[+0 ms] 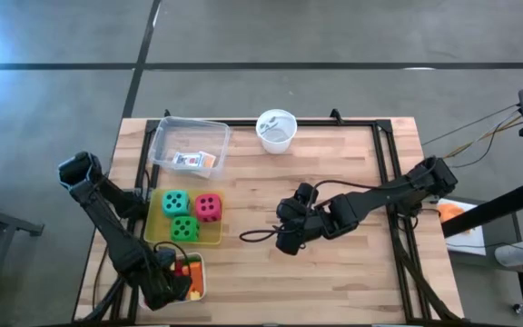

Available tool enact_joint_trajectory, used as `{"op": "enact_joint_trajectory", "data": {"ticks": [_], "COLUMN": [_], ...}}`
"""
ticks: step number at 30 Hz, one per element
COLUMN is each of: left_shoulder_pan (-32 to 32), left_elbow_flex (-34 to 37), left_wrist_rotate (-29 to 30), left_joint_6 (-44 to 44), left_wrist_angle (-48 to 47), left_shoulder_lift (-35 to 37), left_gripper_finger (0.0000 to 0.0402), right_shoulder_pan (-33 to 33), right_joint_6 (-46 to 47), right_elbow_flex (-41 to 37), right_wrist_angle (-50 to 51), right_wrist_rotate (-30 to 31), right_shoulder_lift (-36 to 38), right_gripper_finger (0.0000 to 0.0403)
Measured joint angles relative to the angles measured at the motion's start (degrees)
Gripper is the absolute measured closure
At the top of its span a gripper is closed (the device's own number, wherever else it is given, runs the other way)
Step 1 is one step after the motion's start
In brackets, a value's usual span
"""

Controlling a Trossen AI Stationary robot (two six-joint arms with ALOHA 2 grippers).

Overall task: Pick & Place Toys
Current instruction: Put the red game piece into the white bin

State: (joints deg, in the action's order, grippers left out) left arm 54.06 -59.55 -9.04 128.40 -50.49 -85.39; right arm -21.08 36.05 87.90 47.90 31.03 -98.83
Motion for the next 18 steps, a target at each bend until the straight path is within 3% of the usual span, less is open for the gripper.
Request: {"op": "enact_joint_trajectory", "data": {"ticks": [12, 18], "left_shoulder_pan": [0.0, -0.04], "left_elbow_flex": [1.47, 1.51], "left_wrist_rotate": [0.0, 0.0], "left_joint_6": [0.48, 0.56], "left_wrist_angle": [0.29, 0.42], "left_shoulder_lift": [0.01, 0.01], "left_gripper_finger": [0.0322, 0.0288], "right_shoulder_pan": [0.0, 0.0], "right_joint_6": [0.25, 0.22], "right_elbow_flex": [-0.01, -0.02], "right_wrist_angle": [0.35, 0.35], "right_wrist_rotate": [-0.26, -0.9], "right_shoulder_lift": [0.0, 0.0], "right_gripper_finger": [0.0035, 0.0035]}}
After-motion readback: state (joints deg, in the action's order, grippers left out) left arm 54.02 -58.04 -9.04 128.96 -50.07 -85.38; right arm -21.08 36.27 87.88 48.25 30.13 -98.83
